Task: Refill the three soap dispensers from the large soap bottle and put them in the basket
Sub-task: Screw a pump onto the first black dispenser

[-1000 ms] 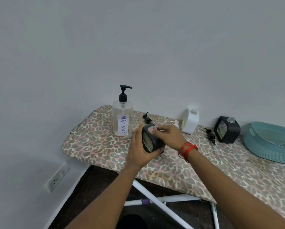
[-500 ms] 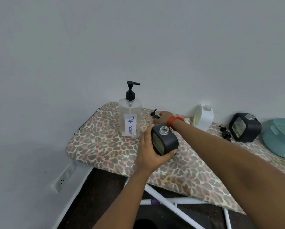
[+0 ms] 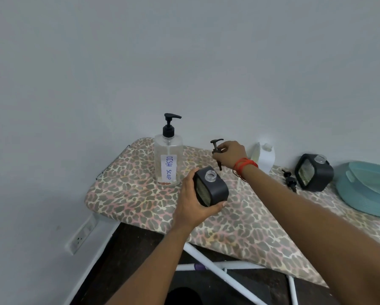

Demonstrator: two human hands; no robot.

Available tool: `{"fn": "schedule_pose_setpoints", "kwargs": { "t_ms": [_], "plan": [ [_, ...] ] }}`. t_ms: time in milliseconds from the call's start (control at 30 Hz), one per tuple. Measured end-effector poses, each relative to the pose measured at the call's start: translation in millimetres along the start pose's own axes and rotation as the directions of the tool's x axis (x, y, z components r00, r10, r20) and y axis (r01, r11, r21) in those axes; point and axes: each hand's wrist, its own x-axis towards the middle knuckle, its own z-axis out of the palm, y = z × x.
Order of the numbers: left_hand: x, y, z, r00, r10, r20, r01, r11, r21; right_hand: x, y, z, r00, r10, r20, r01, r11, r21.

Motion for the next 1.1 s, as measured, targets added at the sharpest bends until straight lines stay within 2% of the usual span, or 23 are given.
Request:
{"fn": "schedule_pose_setpoints", "kwargs": {
  "t_ms": [167,367,633,767,900,1000,1100],
  "plan": [
    [-1,9,-5,0.999,-0.049,-0.002,0.049,0.999,-0.007,-40,-18,-60,0.986,-0.084,-0.144,0.12,0.957,0.264],
    [-6,52,-10,0.999,0.048,0.011,-0.048,0.999,0.02,-89,-60,-132,0.926,-0.235,-0.295,0.339,0.86,0.382],
    [-14,148,-28,0.976,0.205,-0.077,-0.212,0.972,-0.096,-153,-99,-195,0.871,-0.356,-0.338,0.474,0.79,0.389],
    [-21,183,-36,0.966,0.249,-0.077,-0.257,0.959,-0.121,-179,-103,-209,0.866,-0.39,-0.313,0.485,0.81,0.331],
    [-27,215,-39,0.966,0.252,-0.064,-0.258,0.956,-0.136,-199,-104,-217,0.861,-0.383,-0.336,0.472,0.847,0.243],
    [-28,237,-43,0.971,0.228,-0.076,-0.238,0.957,-0.166,-209,-102,-228,0.857,-0.348,-0.381,0.461,0.847,0.264],
    [-26,255,-47,0.968,0.233,-0.091,-0.246,0.951,-0.186,-214,-105,-237,0.876,-0.345,-0.338,0.443,0.853,0.277]
  ]
}}
